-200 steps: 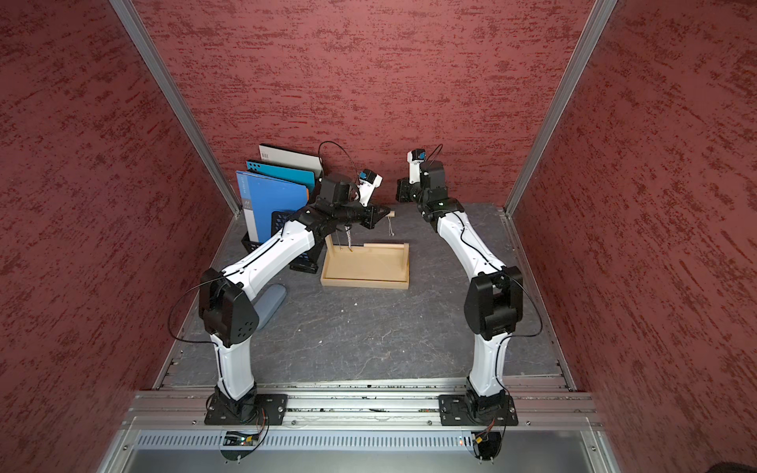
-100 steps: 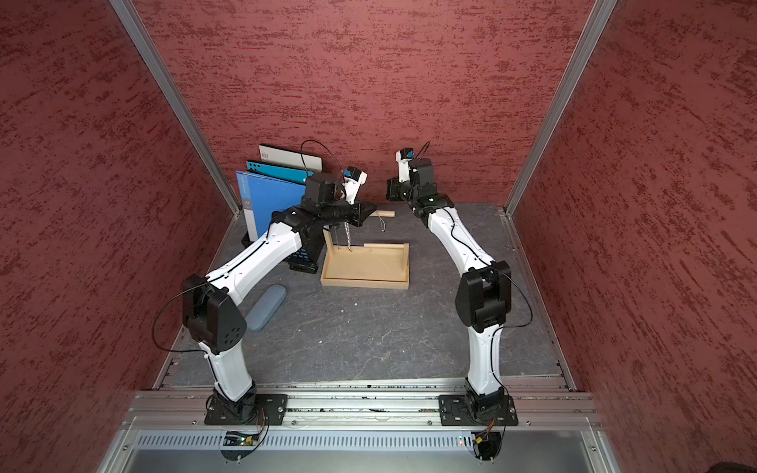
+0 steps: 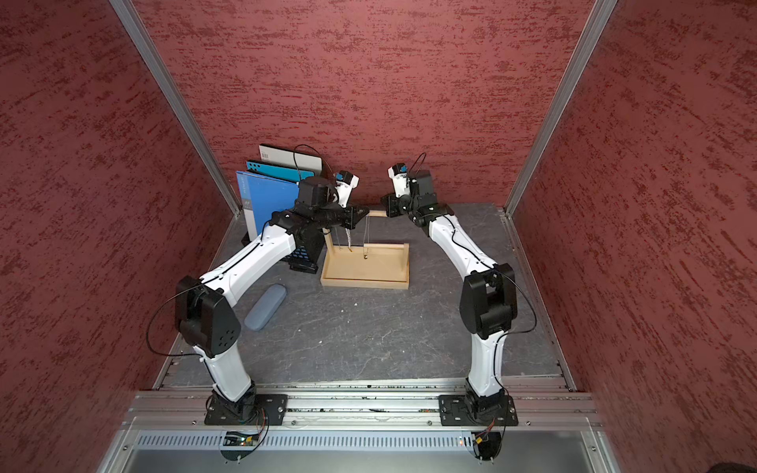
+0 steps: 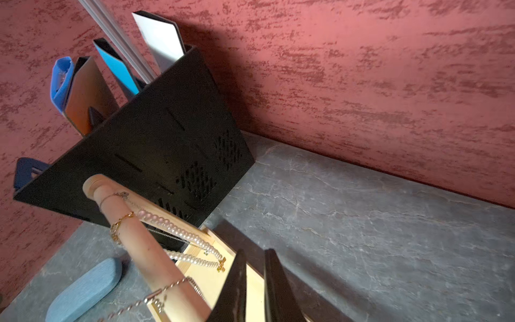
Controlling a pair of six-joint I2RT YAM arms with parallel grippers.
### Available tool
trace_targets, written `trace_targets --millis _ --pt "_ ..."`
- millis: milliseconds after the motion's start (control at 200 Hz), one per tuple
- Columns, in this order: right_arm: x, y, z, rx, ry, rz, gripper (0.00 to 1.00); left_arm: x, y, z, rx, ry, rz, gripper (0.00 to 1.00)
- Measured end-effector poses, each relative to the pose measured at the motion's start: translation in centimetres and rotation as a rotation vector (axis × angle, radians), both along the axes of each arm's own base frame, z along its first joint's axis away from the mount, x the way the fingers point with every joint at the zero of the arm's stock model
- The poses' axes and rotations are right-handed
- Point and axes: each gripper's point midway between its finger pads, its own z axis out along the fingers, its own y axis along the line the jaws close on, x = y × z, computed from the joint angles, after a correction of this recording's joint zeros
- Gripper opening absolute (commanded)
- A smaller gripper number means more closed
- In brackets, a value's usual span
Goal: Hang the necklace on the jewelry display stand
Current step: Hang the necklace on the stand.
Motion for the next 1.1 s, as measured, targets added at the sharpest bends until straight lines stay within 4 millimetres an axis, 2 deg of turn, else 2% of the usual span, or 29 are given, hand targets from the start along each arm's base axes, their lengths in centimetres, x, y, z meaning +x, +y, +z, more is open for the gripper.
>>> trace_targets --millis 296,506,887,1097 --pt "-1.6 2.5 0.3 -0.001 -0.025 0.117 0.19 0.5 2.1 -1.2 0.005 0.031 0.043 0.00" --pt "-2.5 3.6 0.7 -0.016 -0.037 0.163 0.20 0.5 2.8 -1.9 0.007 0.047 0.056 0.00" --pt "-2.6 3.8 0.7 -0.018 -0.040 0.172 0.20 -1.5 2.7 -2.5 -0.027 0.076 0.026 0.00" --pt "-2.7 3.9 0.7 -0.015 -0.039 0.180 0.20 -2.0 2.8 -3.8 -0.018 0.103 0.020 0.00"
